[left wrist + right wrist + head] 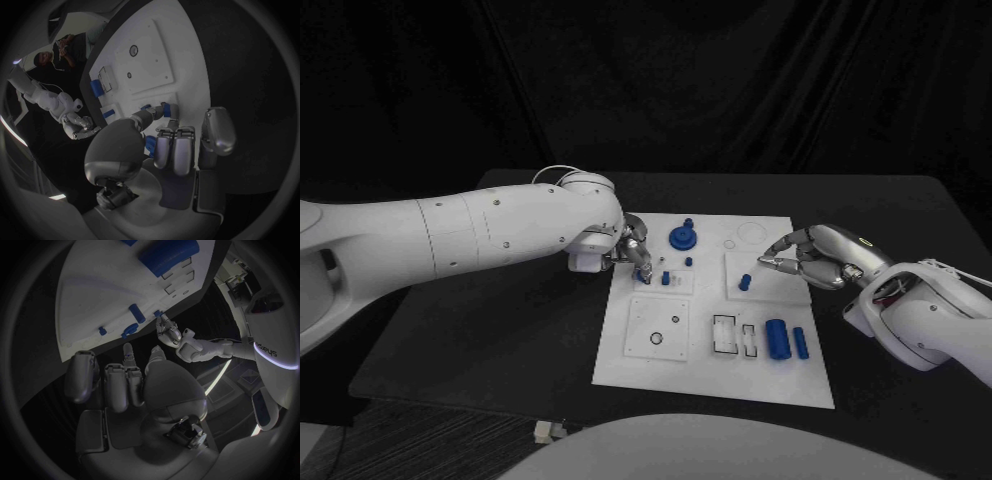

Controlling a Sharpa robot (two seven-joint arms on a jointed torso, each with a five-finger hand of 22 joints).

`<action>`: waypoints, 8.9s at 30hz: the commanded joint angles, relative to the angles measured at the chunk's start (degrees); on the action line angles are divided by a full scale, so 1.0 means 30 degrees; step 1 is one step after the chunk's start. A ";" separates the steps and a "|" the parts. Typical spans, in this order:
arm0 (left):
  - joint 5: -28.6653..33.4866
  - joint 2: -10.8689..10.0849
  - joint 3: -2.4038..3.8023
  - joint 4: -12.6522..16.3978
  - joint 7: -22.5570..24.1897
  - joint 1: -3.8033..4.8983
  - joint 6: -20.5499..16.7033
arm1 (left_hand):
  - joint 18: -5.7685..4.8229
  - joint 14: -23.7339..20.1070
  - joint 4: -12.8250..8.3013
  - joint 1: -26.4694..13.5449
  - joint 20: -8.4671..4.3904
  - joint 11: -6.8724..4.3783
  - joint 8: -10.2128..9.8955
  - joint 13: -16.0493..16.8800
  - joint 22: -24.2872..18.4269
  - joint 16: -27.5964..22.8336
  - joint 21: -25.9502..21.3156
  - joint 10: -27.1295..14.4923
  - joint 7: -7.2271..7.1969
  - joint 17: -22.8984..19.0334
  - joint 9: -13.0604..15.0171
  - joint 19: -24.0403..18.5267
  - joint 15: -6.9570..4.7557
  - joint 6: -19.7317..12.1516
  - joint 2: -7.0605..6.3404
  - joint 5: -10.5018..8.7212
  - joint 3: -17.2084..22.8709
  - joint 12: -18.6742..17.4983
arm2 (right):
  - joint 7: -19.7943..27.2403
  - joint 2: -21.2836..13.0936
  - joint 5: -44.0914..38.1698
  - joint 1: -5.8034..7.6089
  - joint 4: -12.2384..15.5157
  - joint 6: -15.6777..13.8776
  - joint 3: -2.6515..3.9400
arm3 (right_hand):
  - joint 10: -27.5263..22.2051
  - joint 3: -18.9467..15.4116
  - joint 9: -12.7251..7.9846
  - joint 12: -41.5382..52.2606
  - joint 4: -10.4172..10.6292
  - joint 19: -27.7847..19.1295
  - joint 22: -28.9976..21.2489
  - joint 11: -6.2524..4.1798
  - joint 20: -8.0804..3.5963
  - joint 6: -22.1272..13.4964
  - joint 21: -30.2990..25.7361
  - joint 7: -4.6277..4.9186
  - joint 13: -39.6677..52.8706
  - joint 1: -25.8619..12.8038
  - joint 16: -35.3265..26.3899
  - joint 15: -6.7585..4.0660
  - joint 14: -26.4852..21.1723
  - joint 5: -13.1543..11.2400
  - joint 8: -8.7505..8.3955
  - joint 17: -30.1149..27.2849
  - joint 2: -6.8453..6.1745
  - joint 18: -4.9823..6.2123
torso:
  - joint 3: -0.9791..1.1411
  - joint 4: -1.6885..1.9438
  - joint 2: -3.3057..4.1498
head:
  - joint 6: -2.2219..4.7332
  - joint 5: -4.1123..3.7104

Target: Assemble the parts on the task board

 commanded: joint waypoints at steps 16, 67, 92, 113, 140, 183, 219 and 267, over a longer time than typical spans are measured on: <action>-0.0033 0.0059 -0.0056 -0.0009 0.0064 -0.0172 -0.0053 | 0.0101 0.1924 -0.0189 -0.0070 -0.0020 -0.0125 -0.0209 0.5029 0.2889 -0.0069 -0.0257 0.2023 -0.0537 0.4845 -0.0035 0.0027 -0.0006 -0.0040 0.0331 -0.0939 -0.0051 0.0068 | -0.0225 -0.0010 -0.0033 -0.0053 -0.0025 0.0018 0.0010 | 0.1279 -0.0006 -0.0023 -0.0110 -0.0033 -0.0158 0.3227 -0.0015 -0.0031 0.0097 -0.0103 0.0041 0.0643 0.0212 -0.0077 -0.0113 0.1338 0.0055 -0.0049 0.2304 -0.0031 0.0174 | 0.0000 -0.0008 -0.0011 | -0.0004 0.0019; 0.0257 -0.0010 -0.0054 0.0160 0.0186 -0.0197 -0.0514 | 0.0097 0.1917 -0.0854 0.0142 -0.0111 -0.0205 -0.0198 0.5029 0.2924 -0.0086 -0.0427 0.2023 -0.0611 0.4834 -0.0144 0.0102 -0.0084 0.0415 -0.0063 -0.0926 0.0370 0.0068 | -0.0240 0.0000 -0.0033 -0.0063 -0.0040 0.0020 0.0010 | 0.1276 -0.0007 -0.0027 -0.0116 -0.0038 -0.0164 0.3224 -0.0013 -0.0028 0.0094 -0.0117 0.0045 0.0636 0.0252 -0.0075 -0.0111 0.1341 0.0064 -0.0057 0.2312 -0.0034 0.0176 | 0.0005 -0.0002 -0.0009 | -0.0004 0.0046; 0.0257 -0.0050 -0.0054 0.0138 0.0094 -0.0197 0.0056 | 0.0144 0.1855 0.1370 -0.0537 -0.0074 -0.0194 -0.1652 0.5029 0.2849 -0.0251 -0.1014 0.2023 -0.0654 0.4720 -0.1695 0.0091 -0.0059 0.1022 -0.0040 -0.5616 -0.3041 0.0068 | -0.0217 0.0023 -0.0033 -0.0072 -0.0059 0.0029 0.0008 | 0.1282 -0.0008 -0.0033 -0.0108 -0.0037 -0.0164 0.3224 -0.0007 -0.0025 0.0084 -0.0120 0.0049 0.0647 0.0296 -0.0070 -0.0107 0.1345 0.0068 -0.0070 0.2322 -0.0030 0.0176 | 0.0003 -0.0007 -0.0011 | -0.0004 0.0044; 0.0257 -0.0011 -0.0054 0.0007 0.0125 -0.0197 -0.0164 | 0.0169 0.1810 0.3852 -0.1615 0.0049 -0.0012 -0.2124 0.5029 0.2827 -0.0377 -0.1309 0.2023 -0.0451 0.4631 -0.2004 0.0111 0.0087 0.0941 0.0159 -0.6431 -0.5627 0.0068 | -0.0197 0.0072 -0.0033 -0.0089 -0.0129 0.0101 0.0008 | 0.1282 -0.0008 -0.0033 -0.0108 -0.0037 -0.0164 0.3224 -0.0007 -0.0025 0.0084 -0.0120 0.0049 0.0647 0.0296 -0.0070 -0.0107 0.1345 0.0068 -0.0070 0.2322 -0.0030 0.0176 | 0.0004 -0.0009 -0.0007 | -0.0004 0.0045; 0.0257 -0.1151 -0.0040 0.1248 0.1419 -0.0097 -0.1458 | 0.0222 0.1710 0.3288 0.0123 0.0112 0.0059 -0.1153 0.5029 0.2769 -0.0612 -0.1792 0.2023 -0.0367 0.4467 -0.0811 -0.0003 0.0156 0.0035 -0.0353 -0.6413 -0.7012 0.0068 | -0.0213 0.0039 -0.0033 -0.0100 -0.0163 0.0132 0.0008 | 0.1282 -0.0008 -0.0033 -0.0108 -0.0037 -0.0164 0.3224 -0.0007 -0.0025 0.0084 -0.0120 0.0049 0.0647 0.0296 -0.0070 -0.0107 0.1345 0.0068 -0.0070 0.2322 -0.0030 0.0176 | 0.0002 -0.0010 -0.0019 | -0.0004 -0.0056; 0.2173 -0.3226 -0.0037 0.2588 1.1551 0.2025 -0.7726 | 0.0207 0.1727 0.5650 0.6751 -0.0121 -0.0254 0.0711 0.4956 0.2808 -0.0390 -0.1772 0.1911 -0.0826 0.4621 -0.1261 -0.0399 0.0005 -0.0103 0.0597 -0.2338 -1.0045 -0.0096 | -0.0072 -0.0488 -0.0059 0.0426 0.0636 -0.0690 0.0017 | 0.1274 -0.0060 -0.0039 -0.0125 -0.0007 -0.0156 0.3229 -0.0006 -0.0019 0.0105 -0.0108 0.0053 0.0626 0.0298 -0.0087 -0.0103 0.1345 0.0057 -0.0077 0.2311 -0.0041 0.0173 | 0.0005 -0.0030 -0.0020 | -0.0004 -0.0263; 0.0643 -0.6826 -0.0061 0.4190 1.8385 0.0883 -1.4899 | 0.0660 -0.7354 0.7207 0.7767 0.2008 0.2435 -0.5012 -1.2273 0.2129 -1.1464 -0.2752 -1.4233 0.0917 -0.5860 -1.2249 -0.4044 0.2309 0.0189 -0.2182 -0.2518 -0.4850 -2.1972 | -0.0964 0.5264 -0.4641 0.4995 -0.1434 0.4553 0.0020 | -0.6269 0.1432 -0.0674 -2.6027 -0.0173 -0.0326 0.2668 0.1164 0.0445 0.0020 -0.2635 -0.0402 -2.3154 0.9005 -0.2223 0.0379 0.1040 -0.3917 -0.1486 0.0526 -0.2382 0.0483 | -0.0111 0.0069 -0.0015 | -0.0004 -0.0904; -1.1979 -0.1003 -0.0042 0.1567 1.4755 0.0286 -0.9395 | -0.0477 0.0982 0.6354 0.9046 0.0556 0.1178 -0.5219 -2.0883 0.3711 -0.1842 0.4012 -0.9233 0.0029 0.1772 -1.6053 0.0708 0.0587 0.0549 -0.3188 -0.5807 -0.5716 -2.3869 | -0.0658 0.0026 -0.3520 0.3216 0.1338 -0.1050 0.0014 | -0.0408 0.5565 0.2247 -0.3347 -0.0056 0.0517 0.3607 -0.0638 -0.0581 0.3384 0.1023 -0.0868 -0.2865 0.4975 -0.0242 -0.0668 0.1564 -0.3925 0.1143 0.2503 -0.4101 -0.0107 | -0.0549 0.0510 0.0266 | -0.0004 -0.1783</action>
